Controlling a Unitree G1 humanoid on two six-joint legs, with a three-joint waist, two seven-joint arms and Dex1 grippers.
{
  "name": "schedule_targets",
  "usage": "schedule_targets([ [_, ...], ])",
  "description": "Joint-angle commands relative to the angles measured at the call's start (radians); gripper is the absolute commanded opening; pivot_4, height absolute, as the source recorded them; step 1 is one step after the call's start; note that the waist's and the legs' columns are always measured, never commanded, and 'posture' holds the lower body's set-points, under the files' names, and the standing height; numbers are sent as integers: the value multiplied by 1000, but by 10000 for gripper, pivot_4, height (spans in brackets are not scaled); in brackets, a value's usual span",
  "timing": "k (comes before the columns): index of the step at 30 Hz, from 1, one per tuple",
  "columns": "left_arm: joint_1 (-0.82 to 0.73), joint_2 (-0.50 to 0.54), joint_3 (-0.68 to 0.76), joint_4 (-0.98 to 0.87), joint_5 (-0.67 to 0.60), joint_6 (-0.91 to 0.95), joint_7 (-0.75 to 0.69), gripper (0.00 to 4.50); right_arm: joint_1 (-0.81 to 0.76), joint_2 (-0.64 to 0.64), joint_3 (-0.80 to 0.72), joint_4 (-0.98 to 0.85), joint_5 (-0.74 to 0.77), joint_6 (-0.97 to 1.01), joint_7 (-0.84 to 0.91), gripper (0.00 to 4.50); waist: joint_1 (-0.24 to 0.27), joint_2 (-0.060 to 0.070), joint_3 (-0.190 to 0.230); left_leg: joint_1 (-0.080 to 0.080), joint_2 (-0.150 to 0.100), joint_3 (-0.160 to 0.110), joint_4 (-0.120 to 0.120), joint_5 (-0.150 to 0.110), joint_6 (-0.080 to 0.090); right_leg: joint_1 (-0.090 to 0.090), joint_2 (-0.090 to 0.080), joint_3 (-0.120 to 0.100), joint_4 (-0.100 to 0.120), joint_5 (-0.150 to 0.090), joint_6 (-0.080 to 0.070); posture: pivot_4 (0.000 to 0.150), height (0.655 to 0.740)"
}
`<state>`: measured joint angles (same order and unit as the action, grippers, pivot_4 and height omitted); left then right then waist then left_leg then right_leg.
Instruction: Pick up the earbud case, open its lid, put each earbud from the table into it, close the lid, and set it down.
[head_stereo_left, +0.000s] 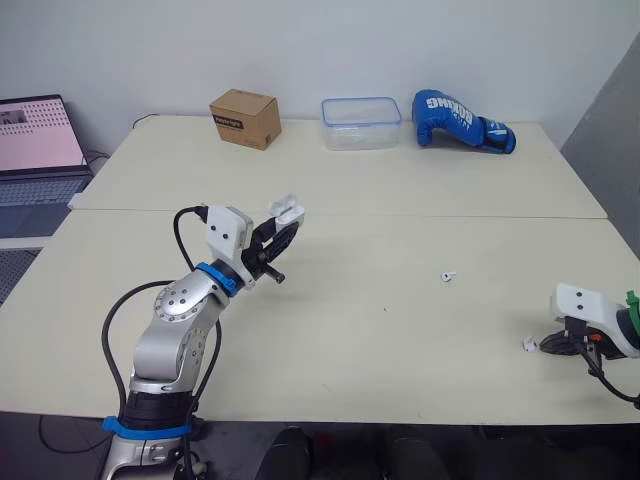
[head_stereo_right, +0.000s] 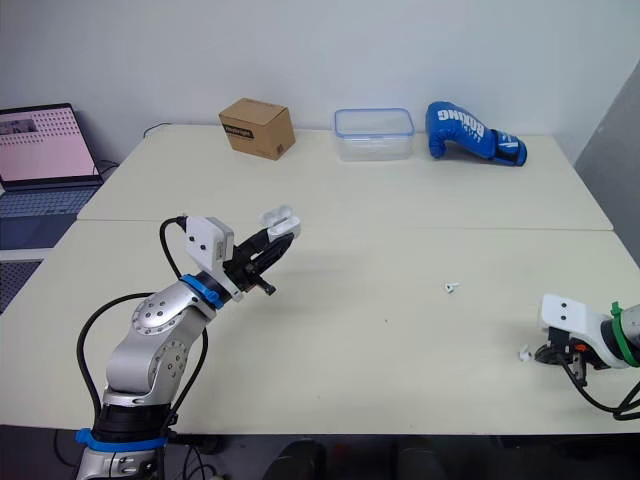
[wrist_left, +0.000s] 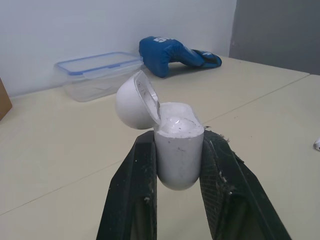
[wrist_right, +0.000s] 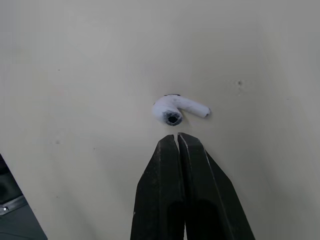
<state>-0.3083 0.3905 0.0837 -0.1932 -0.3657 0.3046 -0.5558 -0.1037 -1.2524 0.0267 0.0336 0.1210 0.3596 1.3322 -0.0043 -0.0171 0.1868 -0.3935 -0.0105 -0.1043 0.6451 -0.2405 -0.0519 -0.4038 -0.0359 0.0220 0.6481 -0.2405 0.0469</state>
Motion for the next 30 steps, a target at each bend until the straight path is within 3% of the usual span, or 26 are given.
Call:
schedule_targets([
  [1,1,8,13,-51,-5,-9,4,7568,-6,-11,-13,-24,7,9,14,626,0,0,0,0,0,0,0,0,0,0,0,0,0,0,0,1500,7400],
  [25,-2,7,13,-35,-2,-15,2,7568,-127,17,2,-86,77,167,61,626,-1,0,0,0,0,0,0,0,0,0,0,0,0,0,0,1500,7400],
  [30,-7,4,10,-28,-1,-17,0,7568,-225,-25,58,-150,30,-1,165,626,-3,0,0,1,1,0,0,0,0,0,0,0,1,0,0,1500,7400],
])
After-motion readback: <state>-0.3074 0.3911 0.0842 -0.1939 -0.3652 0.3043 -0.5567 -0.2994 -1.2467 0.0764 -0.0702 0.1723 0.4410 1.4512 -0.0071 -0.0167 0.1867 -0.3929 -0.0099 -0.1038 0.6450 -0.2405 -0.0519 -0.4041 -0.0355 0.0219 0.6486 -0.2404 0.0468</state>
